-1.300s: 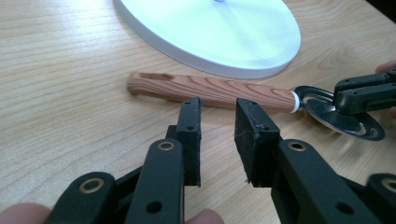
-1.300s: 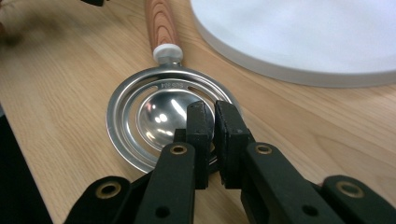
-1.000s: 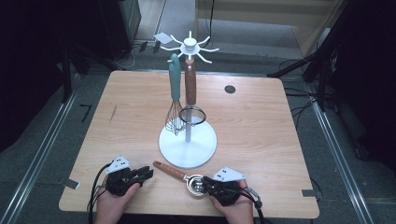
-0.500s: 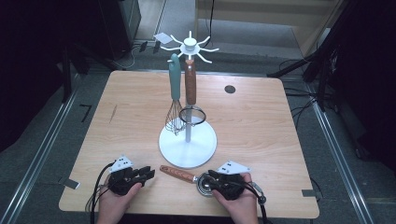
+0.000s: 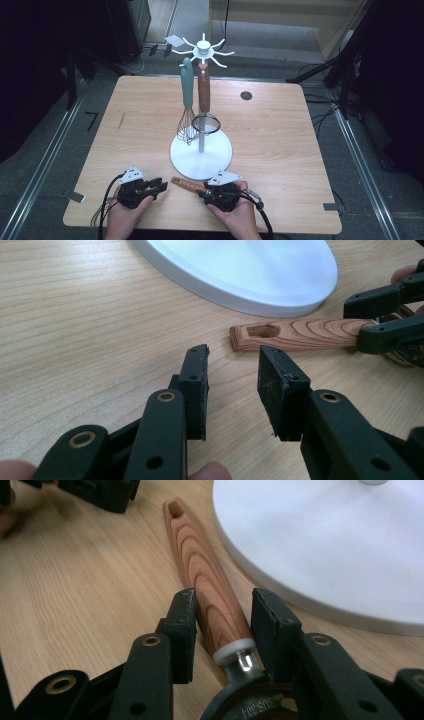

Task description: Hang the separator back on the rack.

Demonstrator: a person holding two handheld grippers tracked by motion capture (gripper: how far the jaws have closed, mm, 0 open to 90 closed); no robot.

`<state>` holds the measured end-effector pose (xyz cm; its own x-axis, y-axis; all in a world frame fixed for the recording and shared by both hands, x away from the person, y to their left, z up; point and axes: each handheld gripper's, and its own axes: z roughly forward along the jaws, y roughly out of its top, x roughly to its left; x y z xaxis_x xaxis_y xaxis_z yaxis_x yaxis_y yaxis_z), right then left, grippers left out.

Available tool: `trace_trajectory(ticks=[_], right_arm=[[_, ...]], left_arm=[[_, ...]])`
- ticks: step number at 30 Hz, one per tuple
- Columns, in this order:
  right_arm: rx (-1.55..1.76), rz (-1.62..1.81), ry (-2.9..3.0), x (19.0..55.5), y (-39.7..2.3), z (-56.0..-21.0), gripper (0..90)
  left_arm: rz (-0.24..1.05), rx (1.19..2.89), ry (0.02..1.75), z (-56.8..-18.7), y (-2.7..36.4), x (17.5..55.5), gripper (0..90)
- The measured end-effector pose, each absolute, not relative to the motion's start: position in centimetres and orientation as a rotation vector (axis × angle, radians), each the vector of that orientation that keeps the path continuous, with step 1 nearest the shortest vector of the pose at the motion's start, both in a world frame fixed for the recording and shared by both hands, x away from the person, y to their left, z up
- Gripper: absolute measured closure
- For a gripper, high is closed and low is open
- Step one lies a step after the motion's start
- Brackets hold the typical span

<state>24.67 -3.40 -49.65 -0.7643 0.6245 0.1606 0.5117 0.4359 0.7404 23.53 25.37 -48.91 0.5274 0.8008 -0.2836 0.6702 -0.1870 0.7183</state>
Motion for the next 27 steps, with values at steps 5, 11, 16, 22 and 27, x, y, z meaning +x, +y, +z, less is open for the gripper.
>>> trace_trajectory(ticks=[5,11,16,22,27], right_arm=[[0.948,1.261,2.585,24.3,-3.4,-49.8,70.4],[0.932,1.287,2.617,23.9,-3.3,-49.9,70.5],[0.815,1.296,2.676,23.5,-2.9,-49.9,70.4],[0.832,1.3,2.672,23.6,-3.0,-49.8,64.1],[0.876,1.372,2.572,23.2,-4.5,-48.8,60.4]], left_arm=[[0.196,1.923,1.203,-49.0,25.2,23.5,64.1],[0.226,1.923,1.225,-49.1,25.1,23.7,68.2],[0.236,1.925,1.234,-49.1,24.9,23.8,69.5],[0.272,1.92,1.257,-49.1,24.9,23.8,69.0],[0.276,1.901,1.276,-49.1,25.1,23.9,72.2]])
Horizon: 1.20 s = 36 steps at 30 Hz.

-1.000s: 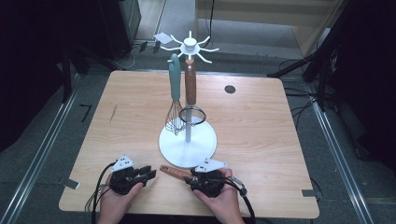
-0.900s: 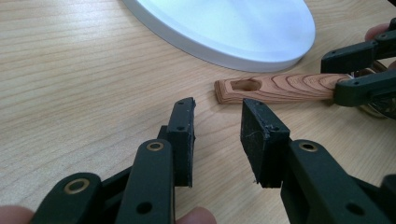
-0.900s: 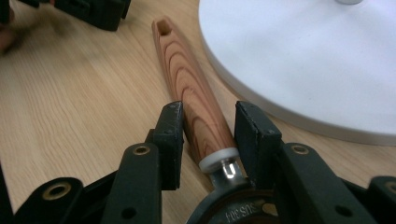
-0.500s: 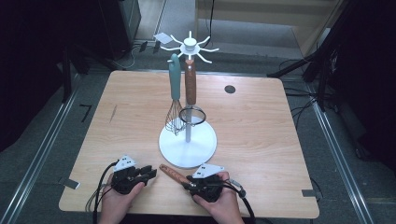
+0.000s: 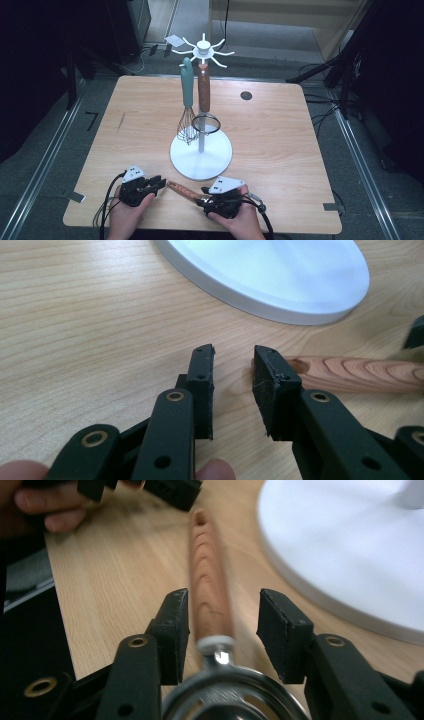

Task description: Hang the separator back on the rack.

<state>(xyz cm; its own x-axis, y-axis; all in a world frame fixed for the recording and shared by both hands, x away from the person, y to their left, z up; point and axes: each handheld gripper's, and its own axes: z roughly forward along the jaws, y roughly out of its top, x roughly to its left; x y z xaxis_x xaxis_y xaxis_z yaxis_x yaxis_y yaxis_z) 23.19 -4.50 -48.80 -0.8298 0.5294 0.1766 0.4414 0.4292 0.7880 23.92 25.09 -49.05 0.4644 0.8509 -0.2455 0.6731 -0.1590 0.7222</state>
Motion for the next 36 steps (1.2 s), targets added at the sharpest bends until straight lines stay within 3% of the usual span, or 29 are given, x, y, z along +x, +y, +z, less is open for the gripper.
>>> trace_trajectory(ticks=[1,2,3,4,6,21,27,32,36], right_arm=[[0.905,1.376,2.544,23.0,-5.1,-48.6,64.0],[0.977,1.366,2.493,22.6,-6.6,-48.3,76.7],[0.977,1.366,2.493,22.6,-6.6,-48.3,76.7],[1.029,1.345,2.487,22.3,-7.9,-48.3,84.5],[1.035,1.328,2.529,22.1,-8.7,-48.4,89.2],[1.163,1.172,2.513,23.6,-11.5,-49.8,89.6],[1.185,1.34,2.41,22.9,-12.2,-48.2,90.0],[1.093,1.347,2.461,21.5,-10.5,-48.0,90.0],[1.143,1.217,2.557,21.7,-9.4,-49.5,90.0]], left_arm=[[0.278,1.902,1.275,-49.1,25.1,23.9,72.5],[0.278,1.905,1.275,-49.1,25.1,23.9,72.9],[0.279,1.906,1.275,-49.1,25.1,23.9,72.9],[0.282,1.907,1.275,-49.1,25.0,23.9,73.1],[0.288,1.91,1.272,-49.0,25.0,23.8,72.8],[0.287,1.913,1.244,-48.9,25.0,23.5,74.3],[0.288,1.89,1.265,-48.8,25.4,23.6,75.3],[0.283,1.905,1.272,-48.8,25.3,23.6,88.1],[0.285,1.911,1.272,-48.8,25.3,23.6,90.0]])
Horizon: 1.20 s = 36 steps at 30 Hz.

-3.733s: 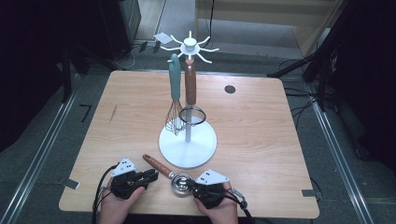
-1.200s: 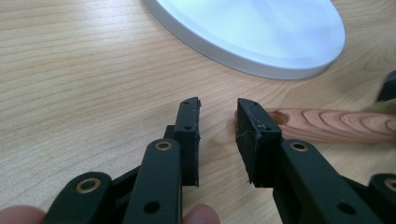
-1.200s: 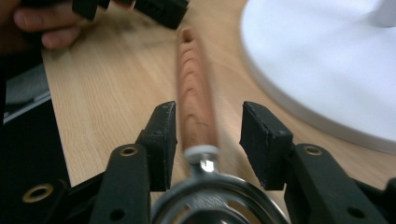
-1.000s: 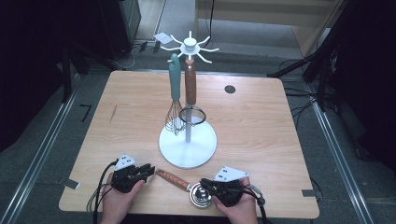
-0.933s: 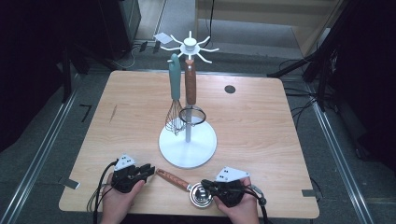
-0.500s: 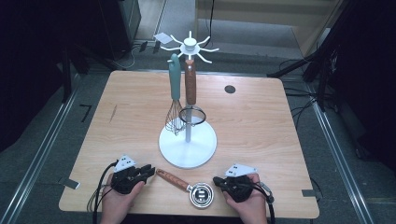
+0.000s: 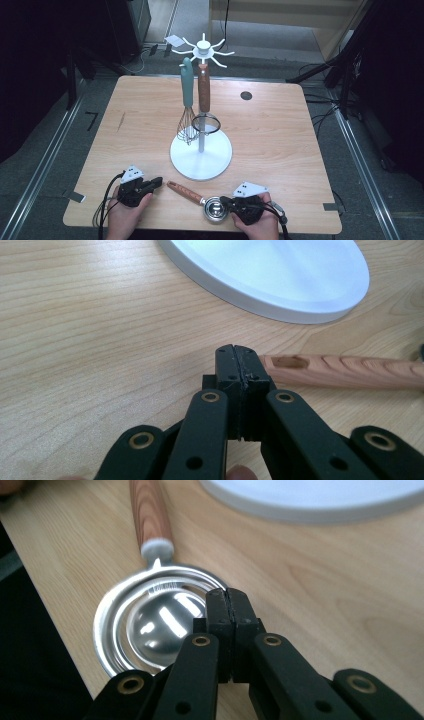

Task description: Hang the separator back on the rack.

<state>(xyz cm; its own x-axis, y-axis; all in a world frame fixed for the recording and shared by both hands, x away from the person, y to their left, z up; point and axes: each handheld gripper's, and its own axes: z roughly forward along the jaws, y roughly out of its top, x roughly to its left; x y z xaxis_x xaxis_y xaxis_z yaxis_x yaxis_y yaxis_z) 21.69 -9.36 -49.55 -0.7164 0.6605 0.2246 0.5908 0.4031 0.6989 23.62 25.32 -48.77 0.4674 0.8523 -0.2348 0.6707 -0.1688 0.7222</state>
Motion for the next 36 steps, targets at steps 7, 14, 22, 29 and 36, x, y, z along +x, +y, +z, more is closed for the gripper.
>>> trace_trajectory(ticks=[7,14,22,29,36], right_arm=[[1.151,1.217,2.573,21.8,-9.9,-49.6,90.0],[1.167,1.188,2.527,22.7,-11.2,-49.7,90.0],[1.182,1.184,2.498,23.5,-12.3,-49.8,90.0],[1.133,1.183,2.534,23.7,-12.3,-49.1,80.0],[1.067,1.141,2.607,23.8,-11.9,-48.2,67.3]], left_arm=[[0.271,1.91,1.26,-48.8,25.2,23.5,87.6],[0.252,1.92,1.238,-48.9,24.8,23.5,86.1],[0.275,1.913,1.235,-48.7,24.9,23.3,80.5],[0.317,1.859,1.25,-48.3,26.7,23.4,71.7],[0.336,1.808,1.284,-48.3,28.7,23.6,64.4]])
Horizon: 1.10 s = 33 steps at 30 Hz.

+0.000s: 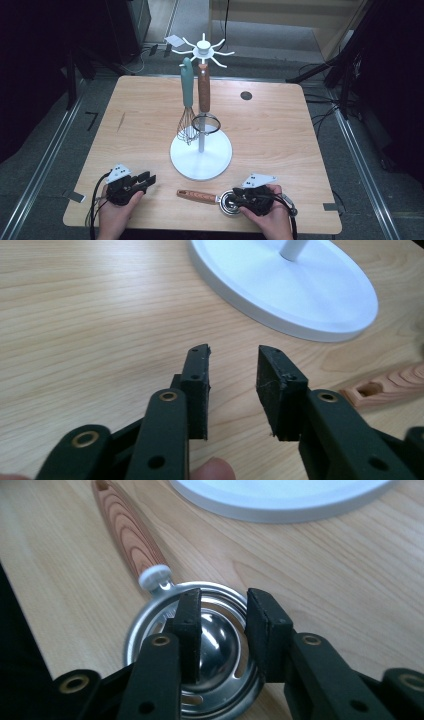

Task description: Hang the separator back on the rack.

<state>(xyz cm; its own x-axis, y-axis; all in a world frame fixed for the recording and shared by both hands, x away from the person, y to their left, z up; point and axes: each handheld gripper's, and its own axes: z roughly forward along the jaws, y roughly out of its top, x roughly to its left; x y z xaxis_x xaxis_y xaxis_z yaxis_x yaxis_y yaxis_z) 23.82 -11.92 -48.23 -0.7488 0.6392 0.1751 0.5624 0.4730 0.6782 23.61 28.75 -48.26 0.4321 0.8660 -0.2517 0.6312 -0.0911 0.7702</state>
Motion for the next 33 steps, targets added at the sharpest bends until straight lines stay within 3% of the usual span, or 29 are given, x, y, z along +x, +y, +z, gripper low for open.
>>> trace_trajectory(ticks=[2,11,16,33], right_arm=[[1.022,1.136,2.635,23.9,-11.7,-47.7,62.4],[0.814,0.913,2.858,24.9,-9.3,-46.1,55.9],[0.658,0.752,2.924,25.4,-7.3,-45.6,53.6],[0.389,0.519,3.046,26.6,-3.1,-45.0,60.6]], left_arm=[[0.35,1.795,1.292,-48.2,29.5,23.7,63.5],[0.352,1.669,1.325,-48.2,33.4,24.4,57.0],[0.436,1.682,1.329,-48.0,34.0,24.3,56.6],[0.417,1.699,1.333,-48.7,33.5,24.9,57.8]])
